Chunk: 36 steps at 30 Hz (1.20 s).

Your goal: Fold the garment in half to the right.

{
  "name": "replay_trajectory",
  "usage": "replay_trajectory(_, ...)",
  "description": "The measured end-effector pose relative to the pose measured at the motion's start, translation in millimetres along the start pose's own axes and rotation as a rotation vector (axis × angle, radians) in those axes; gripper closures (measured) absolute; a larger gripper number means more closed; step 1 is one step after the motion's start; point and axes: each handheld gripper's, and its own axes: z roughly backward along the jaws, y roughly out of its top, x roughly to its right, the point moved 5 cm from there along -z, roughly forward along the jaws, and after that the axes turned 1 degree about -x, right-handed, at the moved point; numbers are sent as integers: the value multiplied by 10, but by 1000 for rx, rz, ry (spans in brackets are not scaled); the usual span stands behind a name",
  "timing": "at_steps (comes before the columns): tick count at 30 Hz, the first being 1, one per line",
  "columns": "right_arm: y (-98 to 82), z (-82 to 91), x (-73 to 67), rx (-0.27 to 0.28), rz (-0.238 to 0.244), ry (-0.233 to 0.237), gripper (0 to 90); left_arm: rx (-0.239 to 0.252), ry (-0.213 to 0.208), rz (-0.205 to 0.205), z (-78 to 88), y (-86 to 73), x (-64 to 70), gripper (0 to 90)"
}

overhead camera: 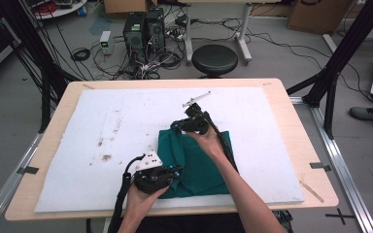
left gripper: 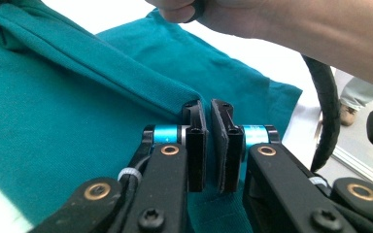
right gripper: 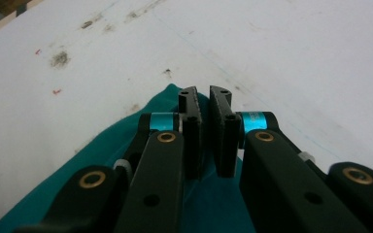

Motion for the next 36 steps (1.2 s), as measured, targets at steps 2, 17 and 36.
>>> replay_trajectory(2,-25,46,30,3,-1,-9,854,-5,-8,-4,-42,31,28,847)
replay_trajectory(17,-274,370,321,14,-49,-50,853,-38,-41,-10,-447,185,243,847)
replay_trajectory(36,-563,691,615,32,-113,-94,852,-47,-69,-5,-866,316,483,847)
